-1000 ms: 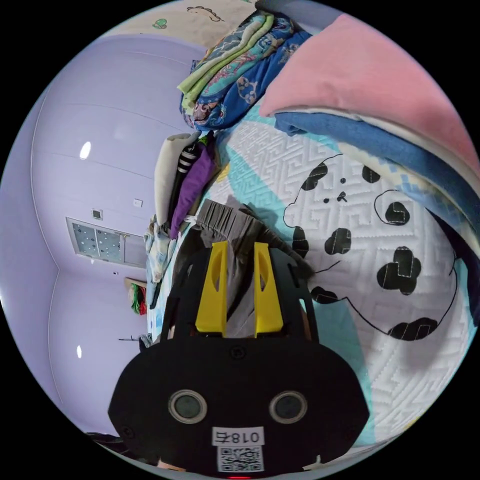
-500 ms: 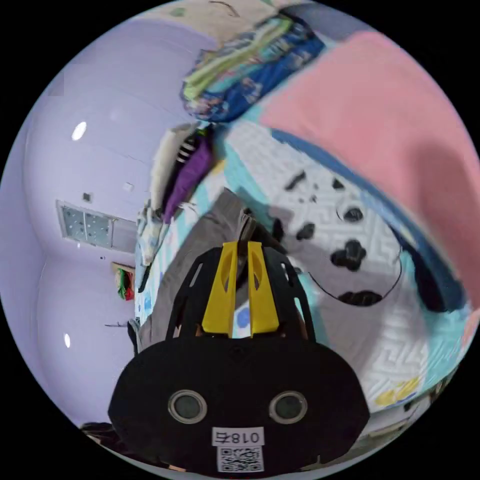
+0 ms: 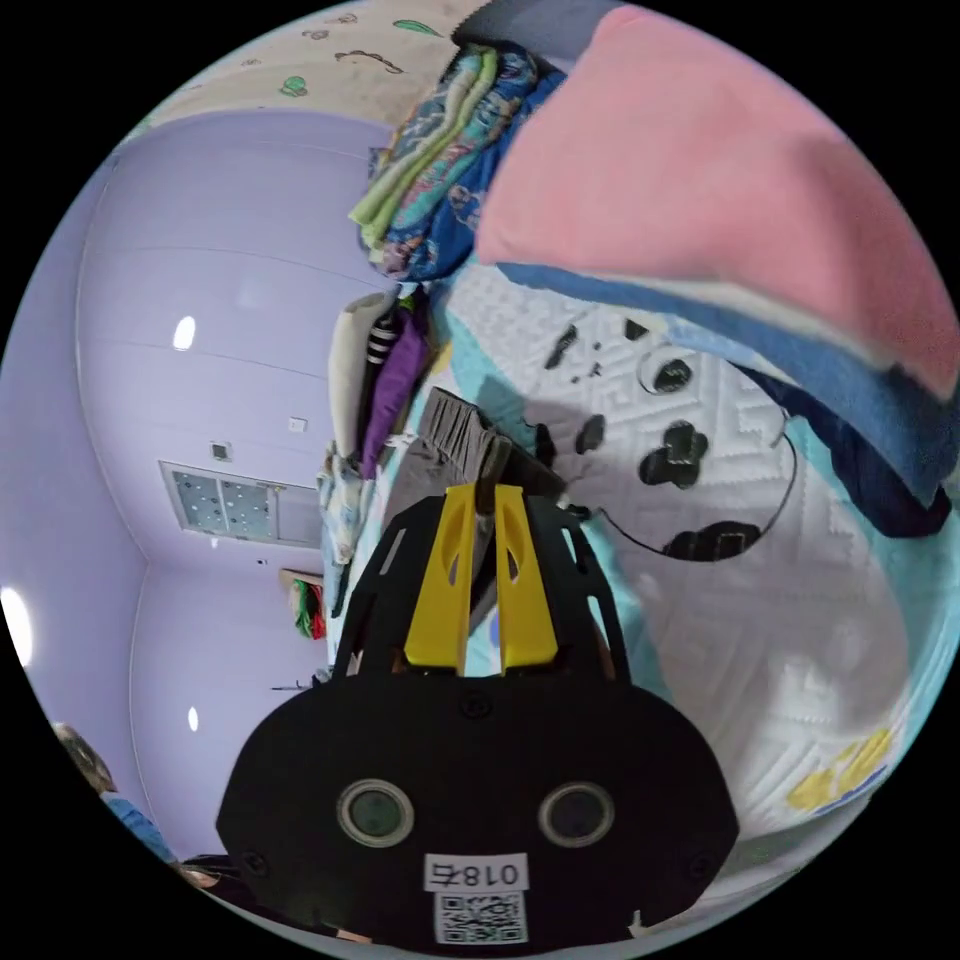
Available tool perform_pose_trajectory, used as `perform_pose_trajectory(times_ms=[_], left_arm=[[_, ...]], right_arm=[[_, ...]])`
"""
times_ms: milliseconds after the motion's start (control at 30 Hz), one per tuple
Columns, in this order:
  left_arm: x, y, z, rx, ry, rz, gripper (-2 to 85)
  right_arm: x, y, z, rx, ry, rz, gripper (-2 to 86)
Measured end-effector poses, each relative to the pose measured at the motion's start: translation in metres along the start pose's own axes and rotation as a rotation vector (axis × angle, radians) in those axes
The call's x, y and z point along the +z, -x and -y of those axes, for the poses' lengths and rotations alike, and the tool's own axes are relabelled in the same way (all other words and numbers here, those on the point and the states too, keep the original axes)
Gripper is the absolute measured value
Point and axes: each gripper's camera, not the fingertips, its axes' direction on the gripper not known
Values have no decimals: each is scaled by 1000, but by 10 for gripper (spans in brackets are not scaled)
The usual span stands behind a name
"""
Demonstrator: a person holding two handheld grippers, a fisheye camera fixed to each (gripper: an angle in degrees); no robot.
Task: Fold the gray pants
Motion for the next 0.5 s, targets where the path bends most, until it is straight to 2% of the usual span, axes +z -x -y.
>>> perform_pose_trajectory(times_ms=[200, 300, 500], left_arm=[[15, 0, -2, 44, 58, -49, 64], [20, 8, -5, 40, 65, -66, 64], [22, 22, -13, 15, 53, -80, 64]], right_arm=[[-26, -9, -9, -52, -69, 50, 91], [-26, -15, -11, -66, -23, 9, 111], [-17, -21, 0, -55, -1, 50, 119]])
